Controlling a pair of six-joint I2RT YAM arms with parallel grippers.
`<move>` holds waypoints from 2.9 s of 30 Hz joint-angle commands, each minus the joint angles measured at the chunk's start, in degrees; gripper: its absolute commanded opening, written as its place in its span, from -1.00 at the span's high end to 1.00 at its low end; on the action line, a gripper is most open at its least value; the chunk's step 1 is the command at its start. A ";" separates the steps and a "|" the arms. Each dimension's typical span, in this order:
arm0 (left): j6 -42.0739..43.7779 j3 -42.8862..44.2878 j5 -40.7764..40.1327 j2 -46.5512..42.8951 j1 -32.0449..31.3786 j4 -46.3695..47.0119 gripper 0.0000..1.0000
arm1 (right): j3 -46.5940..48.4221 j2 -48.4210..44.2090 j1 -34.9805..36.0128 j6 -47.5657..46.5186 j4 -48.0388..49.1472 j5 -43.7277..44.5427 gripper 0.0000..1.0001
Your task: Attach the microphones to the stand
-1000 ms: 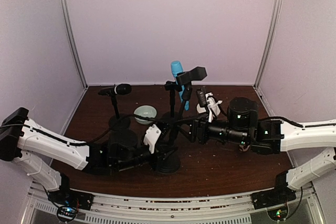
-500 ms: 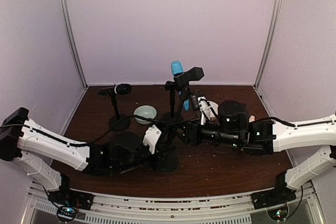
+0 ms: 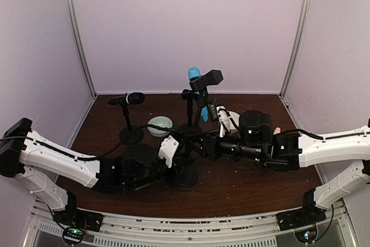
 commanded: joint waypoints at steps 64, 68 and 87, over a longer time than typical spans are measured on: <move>13.18 -1.30 25.56 -2.93 0.07 11.09 1.00 | -15.34 -4.62 -0.52 -24.12 22.42 -23.53 0.79; 12.72 -1.42 31.08 -1.80 0.12 12.50 1.00 | -18.65 -5.42 -2.15 -25.46 28.07 -26.50 0.64; 4.96 -1.50 13.25 -1.13 0.11 10.78 1.00 | -17.55 -13.19 -1.91 -18.92 10.01 -3.67 -0.09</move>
